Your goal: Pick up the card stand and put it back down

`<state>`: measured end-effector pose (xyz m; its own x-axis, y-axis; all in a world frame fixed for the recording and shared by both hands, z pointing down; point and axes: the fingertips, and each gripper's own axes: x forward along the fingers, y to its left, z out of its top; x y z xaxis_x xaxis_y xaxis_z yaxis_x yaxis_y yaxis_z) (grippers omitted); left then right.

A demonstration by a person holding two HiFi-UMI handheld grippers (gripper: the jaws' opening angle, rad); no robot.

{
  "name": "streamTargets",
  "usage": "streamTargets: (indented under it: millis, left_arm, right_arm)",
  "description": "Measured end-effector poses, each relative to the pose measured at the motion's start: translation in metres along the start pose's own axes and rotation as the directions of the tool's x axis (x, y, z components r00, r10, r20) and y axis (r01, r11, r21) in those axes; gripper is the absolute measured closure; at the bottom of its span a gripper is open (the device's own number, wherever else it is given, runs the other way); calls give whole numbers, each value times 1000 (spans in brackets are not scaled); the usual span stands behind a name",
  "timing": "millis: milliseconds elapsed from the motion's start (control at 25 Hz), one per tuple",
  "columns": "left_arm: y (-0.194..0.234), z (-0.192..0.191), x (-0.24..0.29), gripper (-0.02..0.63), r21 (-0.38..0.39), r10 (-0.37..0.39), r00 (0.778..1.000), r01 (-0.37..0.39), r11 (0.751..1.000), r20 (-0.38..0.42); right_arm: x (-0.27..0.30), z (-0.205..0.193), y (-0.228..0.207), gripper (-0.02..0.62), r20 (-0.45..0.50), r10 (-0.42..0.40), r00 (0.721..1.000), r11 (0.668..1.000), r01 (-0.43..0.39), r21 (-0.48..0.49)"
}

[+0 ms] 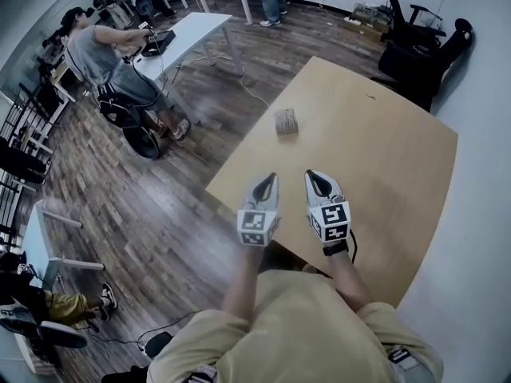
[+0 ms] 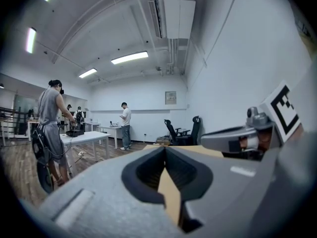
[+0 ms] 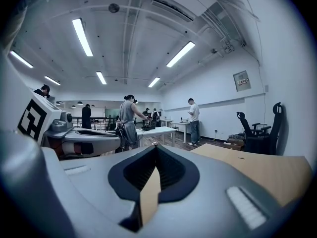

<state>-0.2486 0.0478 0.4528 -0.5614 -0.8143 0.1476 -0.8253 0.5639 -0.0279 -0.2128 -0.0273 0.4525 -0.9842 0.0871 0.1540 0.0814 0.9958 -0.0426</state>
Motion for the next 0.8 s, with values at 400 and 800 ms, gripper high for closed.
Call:
streamTargets:
  millis: [400,800]
  left_arm:
    - [-9,8,-11,606,3,34,999,-34,999,19]
    - [-51,2,-21,606,2,-25,1000,25,1000,5]
  right_arm:
    - [-11,4,-3,591,18,25,1000,1000,-24,-14]
    - [-40,-8,-9,591,2,8,1000,1000,-8,19]
